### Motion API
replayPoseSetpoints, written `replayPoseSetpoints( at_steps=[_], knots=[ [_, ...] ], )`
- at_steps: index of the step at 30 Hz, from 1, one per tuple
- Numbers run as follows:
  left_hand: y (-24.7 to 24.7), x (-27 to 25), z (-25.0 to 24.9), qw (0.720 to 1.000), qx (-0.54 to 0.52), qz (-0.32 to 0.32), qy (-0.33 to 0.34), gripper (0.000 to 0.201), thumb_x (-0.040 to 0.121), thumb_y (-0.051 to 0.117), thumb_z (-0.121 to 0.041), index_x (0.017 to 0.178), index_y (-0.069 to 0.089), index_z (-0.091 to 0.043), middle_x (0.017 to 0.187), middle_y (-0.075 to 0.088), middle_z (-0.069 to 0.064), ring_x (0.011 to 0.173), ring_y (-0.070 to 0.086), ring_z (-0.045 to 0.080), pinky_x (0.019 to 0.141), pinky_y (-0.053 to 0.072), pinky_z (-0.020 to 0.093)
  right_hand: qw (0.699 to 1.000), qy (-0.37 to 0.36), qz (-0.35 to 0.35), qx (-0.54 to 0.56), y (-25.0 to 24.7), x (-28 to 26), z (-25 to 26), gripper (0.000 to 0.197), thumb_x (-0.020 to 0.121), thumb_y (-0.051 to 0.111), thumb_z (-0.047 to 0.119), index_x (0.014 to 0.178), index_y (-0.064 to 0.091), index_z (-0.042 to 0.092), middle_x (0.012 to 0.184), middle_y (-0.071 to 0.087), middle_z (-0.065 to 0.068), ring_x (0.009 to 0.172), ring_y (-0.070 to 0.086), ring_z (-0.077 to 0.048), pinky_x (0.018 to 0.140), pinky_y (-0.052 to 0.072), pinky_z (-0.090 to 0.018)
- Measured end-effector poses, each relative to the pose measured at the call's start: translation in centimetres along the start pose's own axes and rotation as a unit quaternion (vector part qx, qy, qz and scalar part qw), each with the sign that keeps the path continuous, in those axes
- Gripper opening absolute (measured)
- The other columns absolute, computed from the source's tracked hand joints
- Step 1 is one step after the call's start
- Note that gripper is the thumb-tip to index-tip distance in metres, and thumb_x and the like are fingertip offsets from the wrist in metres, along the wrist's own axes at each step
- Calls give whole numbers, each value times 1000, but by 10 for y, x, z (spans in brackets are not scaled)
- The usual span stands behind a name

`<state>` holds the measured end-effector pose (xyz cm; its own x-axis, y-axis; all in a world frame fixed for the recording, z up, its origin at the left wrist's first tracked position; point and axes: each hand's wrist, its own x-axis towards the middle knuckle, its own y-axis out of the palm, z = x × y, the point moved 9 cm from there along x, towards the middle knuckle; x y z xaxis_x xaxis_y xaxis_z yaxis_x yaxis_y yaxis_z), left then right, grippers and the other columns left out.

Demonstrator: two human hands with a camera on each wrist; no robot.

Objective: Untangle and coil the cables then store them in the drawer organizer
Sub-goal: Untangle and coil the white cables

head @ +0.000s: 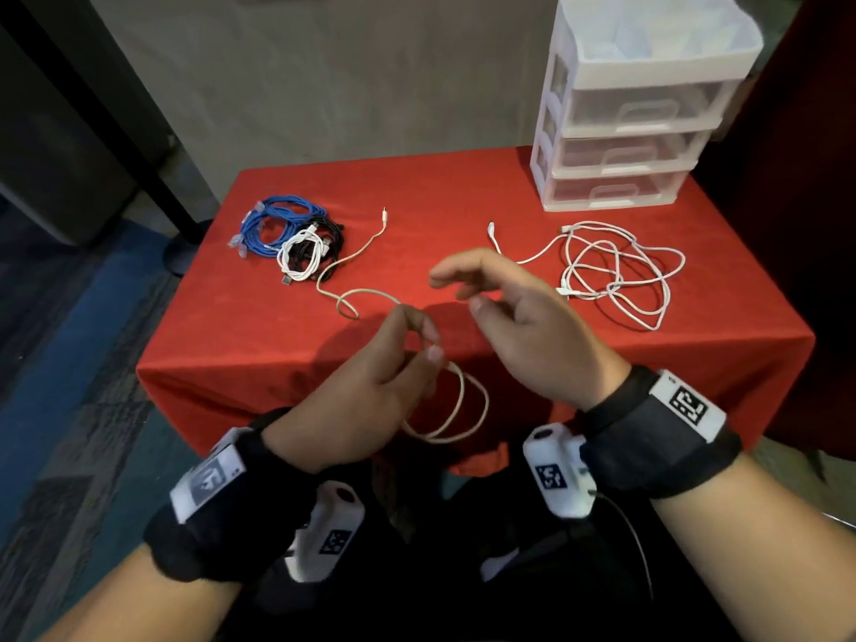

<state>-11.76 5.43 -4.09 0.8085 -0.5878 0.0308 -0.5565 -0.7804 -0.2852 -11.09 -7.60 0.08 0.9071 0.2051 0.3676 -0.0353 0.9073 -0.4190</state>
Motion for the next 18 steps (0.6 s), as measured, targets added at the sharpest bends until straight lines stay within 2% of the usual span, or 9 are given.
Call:
replayPoseSetpoints(
  at_steps=[3, 5, 6, 8, 10, 12, 14, 16, 18],
  knots=[
    [12, -9, -19, 987, 131, 79, 38, 6, 105, 50, -21, 106, 45, -22, 70, 50, -3, 61, 44, 15, 58, 40, 31, 986, -11, 166, -18, 27, 8, 14, 66, 84, 37, -20, 135, 61, 15, 128, 68, 4, 119, 61, -9, 102, 46, -25],
    [11, -11, -27, 974, 199, 87, 60, 8, 104, 51, -21, 105, 44, -23, 71, 53, -7, 62, 48, 7, 62, 42, 25, 970, -5, 232, -68, 38, 9, 10, 59, 86, 40, -13, 128, 66, 19, 108, 72, 1, 105, 62, -15, 97, 48, -30],
    [7, -11, -28, 973, 207, 86, 61, 9, 104, 51, -22, 107, 42, -22, 70, 52, -4, 61, 48, 10, 61, 42, 27, 962, -17, 238, -132, 38, 11, 8, 47, 89, 46, -4, 119, 70, 24, 96, 70, 5, 101, 58, -15, 96, 46, -31],
    [-8, -9, -25, 980, 184, 58, 52, 12, 105, 48, -24, 111, 39, -21, 63, 45, 2, 55, 40, 15, 54, 37, 28, 940, -16, 223, -257, 28, 15, -1, 19, 93, 53, 30, 100, 70, 32, 81, 64, 9, 97, 48, -11, 94, 45, -39],
    [-27, -6, -17, 985, 168, -4, 39, 13, 105, 47, -24, 112, 37, -20, 57, 38, -3, 51, 31, 12, 49, 30, 25, 937, 21, 209, -281, 19, 15, -10, 38, 96, 45, 59, 92, 71, 32, 74, 62, 5, 91, 45, -6, 90, 43, -38],
    [-39, -4, -11, 983, 167, -68, 34, 11, 105, 47, -22, 111, 38, -21, 55, 38, -6, 48, 30, 10, 47, 28, 25, 943, 52, 215, -247, 24, 10, -11, 54, 91, 44, 73, 85, 70, 27, 69, 62, 2, 82, 52, -6, 79, 43, -30],
    [-41, -3, -12, 979, 165, -115, 46, 11, 105, 46, -22, 112, 38, -22, 55, 40, -5, 47, 32, 8, 47, 28, 25, 951, 69, 223, -201, 38, 4, -11, 55, 91, 52, 71, 78, 66, 19, 68, 64, -4, 66, 58, -13, 66, 46, -35],
    [-39, -3, -18, 975, 164, -136, 68, 12, 106, 45, -23, 115, 38, -21, 56, 43, -1, 47, 35, 8, 47, 30, 28, 966, 86, 197, -144, 46, 2, -15, 39, 97, 62, 48, 72, 61, 18, 65, 67, -4, 61, 61, -19, 65, 48, -40],
    [-37, -3, -20, 976, 144, -145, 71, 12, 107, 45, -24, 118, 40, -22, 61, 48, 10, 50, 37, 11, 48, 31, 35, 976, 109, 162, -93, 43, 1, -25, 29, 99, 61, 29, 71, 61, 21, 63, 69, 1, 60, 63, -16, 66, 48, -39]
  ],
)
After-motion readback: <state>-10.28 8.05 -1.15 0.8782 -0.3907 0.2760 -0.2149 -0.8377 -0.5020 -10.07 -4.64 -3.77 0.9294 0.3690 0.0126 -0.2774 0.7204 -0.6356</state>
